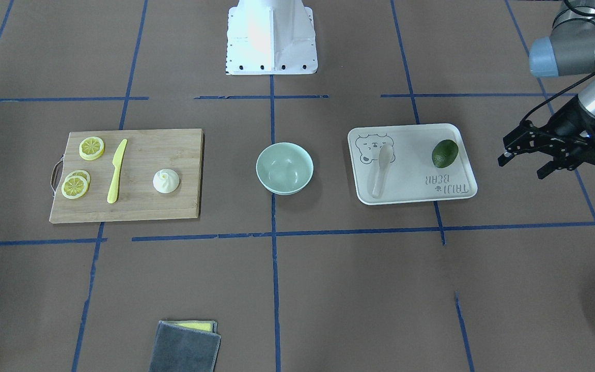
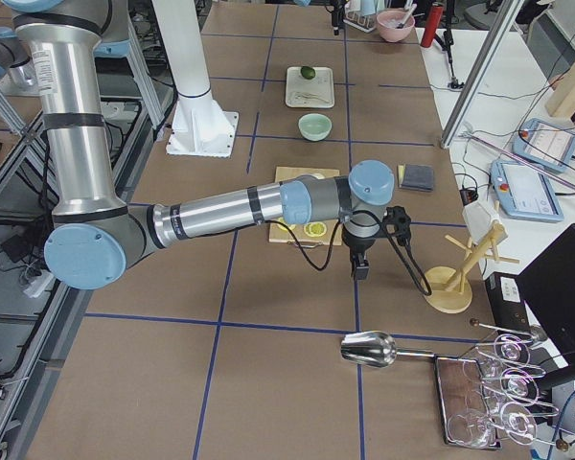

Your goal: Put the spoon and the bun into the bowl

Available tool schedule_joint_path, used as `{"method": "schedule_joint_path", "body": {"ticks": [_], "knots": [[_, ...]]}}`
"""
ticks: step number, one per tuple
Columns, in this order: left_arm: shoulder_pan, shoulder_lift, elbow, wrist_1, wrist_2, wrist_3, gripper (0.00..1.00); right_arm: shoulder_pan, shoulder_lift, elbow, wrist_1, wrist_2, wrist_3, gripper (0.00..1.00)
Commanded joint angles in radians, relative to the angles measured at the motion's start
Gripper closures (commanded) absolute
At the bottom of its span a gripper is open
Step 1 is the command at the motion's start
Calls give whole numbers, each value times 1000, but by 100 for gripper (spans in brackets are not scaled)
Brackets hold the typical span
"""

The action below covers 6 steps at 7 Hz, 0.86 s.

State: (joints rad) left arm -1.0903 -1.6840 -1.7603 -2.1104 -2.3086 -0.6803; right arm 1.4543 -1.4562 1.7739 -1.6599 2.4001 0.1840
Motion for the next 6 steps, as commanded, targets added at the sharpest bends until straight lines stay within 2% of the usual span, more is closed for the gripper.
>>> {"method": "schedule_joint_path", "body": {"ticks": [1,3,4,6], "knots": [[164,-22,-51,-49,172,-209,0,-105,2,96,55,-6,238,0],[283,-55,-47,-46,298,-292,1,-202,0,113,150,-9,409,0],[320,-77,-38,-45,326,-323,2,-237,2,113,176,-22,458,0],[403,-102,-30,-22,417,-347,6,-302,23,116,177,-64,518,0]]}}
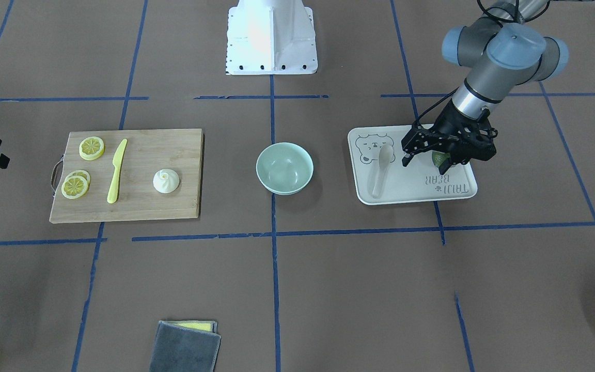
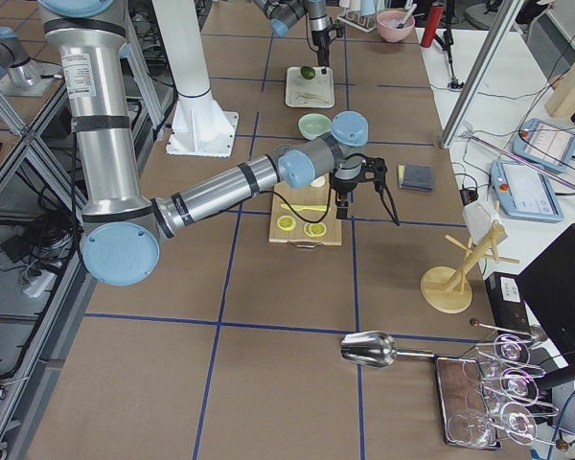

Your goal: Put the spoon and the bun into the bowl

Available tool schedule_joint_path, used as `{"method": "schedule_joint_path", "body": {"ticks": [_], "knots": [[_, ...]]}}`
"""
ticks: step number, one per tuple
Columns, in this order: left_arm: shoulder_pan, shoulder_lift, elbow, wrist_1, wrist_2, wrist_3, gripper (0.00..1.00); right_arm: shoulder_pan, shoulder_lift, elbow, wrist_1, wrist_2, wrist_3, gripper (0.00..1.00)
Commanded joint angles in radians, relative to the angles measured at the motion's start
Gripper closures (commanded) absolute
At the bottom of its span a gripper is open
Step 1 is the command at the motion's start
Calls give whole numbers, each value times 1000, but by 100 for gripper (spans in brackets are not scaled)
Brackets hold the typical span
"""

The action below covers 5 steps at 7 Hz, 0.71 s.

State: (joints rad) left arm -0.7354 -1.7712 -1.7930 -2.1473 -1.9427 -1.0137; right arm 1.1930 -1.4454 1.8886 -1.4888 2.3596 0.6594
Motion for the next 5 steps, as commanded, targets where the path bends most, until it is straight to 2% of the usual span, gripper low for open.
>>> {"method": "schedule_joint_path", "body": {"ticks": [1,2,5], "knots": [[75,-37,9,56,74,-13,8,-67,25,0,5,-40,54,0],[100,-60,27,82,106,-14,9,-90,40,0,5,-42,90,0],[116,-88,96,78,107,-28,10,-160,78,-3,5,-79,155,0]]}}
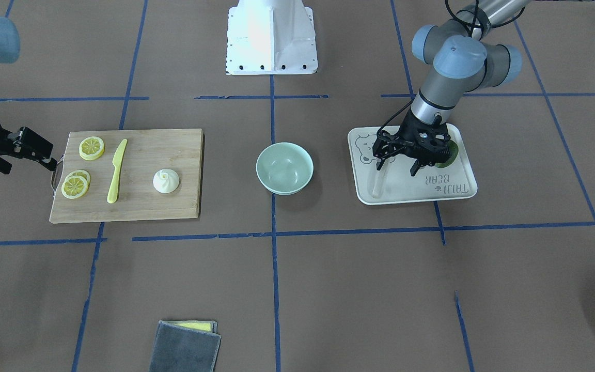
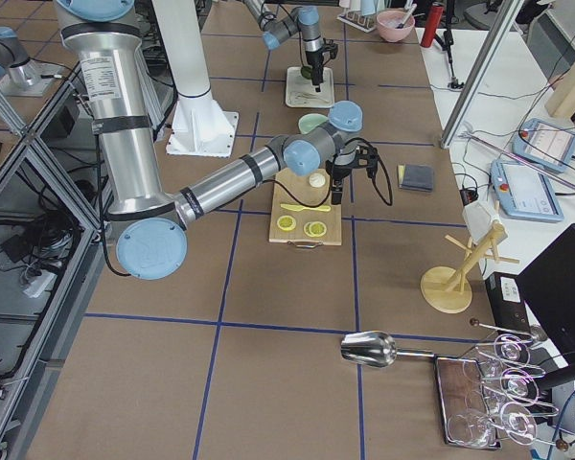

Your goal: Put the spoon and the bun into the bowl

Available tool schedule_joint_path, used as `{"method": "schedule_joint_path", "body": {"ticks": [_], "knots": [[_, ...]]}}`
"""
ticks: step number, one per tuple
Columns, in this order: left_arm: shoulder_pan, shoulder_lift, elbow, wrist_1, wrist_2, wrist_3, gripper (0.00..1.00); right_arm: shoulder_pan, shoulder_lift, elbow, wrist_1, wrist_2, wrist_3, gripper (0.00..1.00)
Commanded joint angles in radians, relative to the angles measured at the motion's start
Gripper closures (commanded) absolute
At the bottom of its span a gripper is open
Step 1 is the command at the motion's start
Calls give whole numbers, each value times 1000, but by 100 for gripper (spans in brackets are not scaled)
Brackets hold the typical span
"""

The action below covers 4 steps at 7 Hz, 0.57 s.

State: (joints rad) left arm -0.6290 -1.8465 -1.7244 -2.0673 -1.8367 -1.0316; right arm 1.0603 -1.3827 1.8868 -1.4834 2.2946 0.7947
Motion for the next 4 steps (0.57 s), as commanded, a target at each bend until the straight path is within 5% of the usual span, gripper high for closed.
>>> {"method": "schedule_joint_path", "body": {"ticks": [1,4], "knots": [[14,-20,28,-1,1,-24,11,-49,25,-3,0,-33,41,0],[34,-25,31,-1,1,-41,14,-105,45,-9,0,-53,61,0]]}}
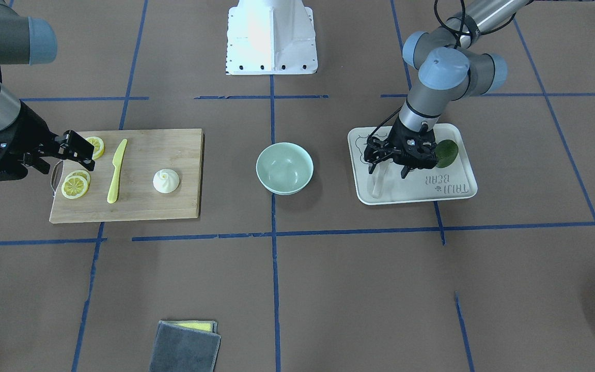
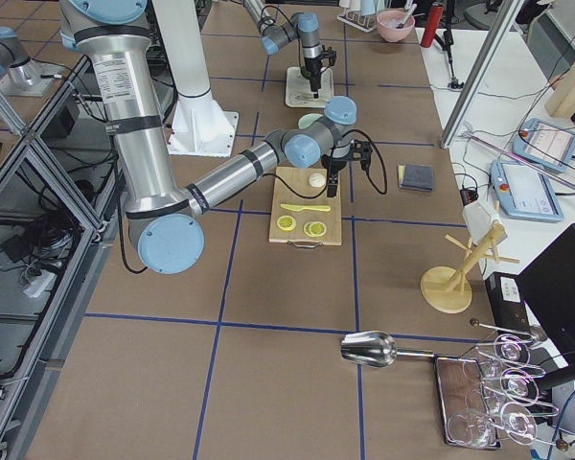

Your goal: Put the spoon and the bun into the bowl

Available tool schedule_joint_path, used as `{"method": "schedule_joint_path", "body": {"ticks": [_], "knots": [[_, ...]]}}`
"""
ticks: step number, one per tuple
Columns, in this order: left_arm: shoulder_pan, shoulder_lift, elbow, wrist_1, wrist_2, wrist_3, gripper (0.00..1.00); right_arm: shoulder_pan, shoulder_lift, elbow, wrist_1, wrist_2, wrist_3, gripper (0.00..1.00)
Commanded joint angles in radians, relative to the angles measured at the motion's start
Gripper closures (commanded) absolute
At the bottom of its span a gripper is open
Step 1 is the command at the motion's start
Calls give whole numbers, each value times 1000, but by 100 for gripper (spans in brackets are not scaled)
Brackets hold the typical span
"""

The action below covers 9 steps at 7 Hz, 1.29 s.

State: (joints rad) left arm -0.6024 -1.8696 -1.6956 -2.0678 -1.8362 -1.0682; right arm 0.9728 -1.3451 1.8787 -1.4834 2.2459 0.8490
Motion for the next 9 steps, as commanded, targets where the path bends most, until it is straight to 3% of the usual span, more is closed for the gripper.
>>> {"method": "schedule_joint_path", "body": {"ticks": [1,6,9], "knots": [[10,-2,2,0,0,-4,16,-37,8,-1,0,-21,16,0],[18,-2,7,2,-2,-4,25,-80,52,-39,0,-25,18,0],[19,-2,7,3,-2,-4,43,-92,64,-46,0,-25,18,0]]}}
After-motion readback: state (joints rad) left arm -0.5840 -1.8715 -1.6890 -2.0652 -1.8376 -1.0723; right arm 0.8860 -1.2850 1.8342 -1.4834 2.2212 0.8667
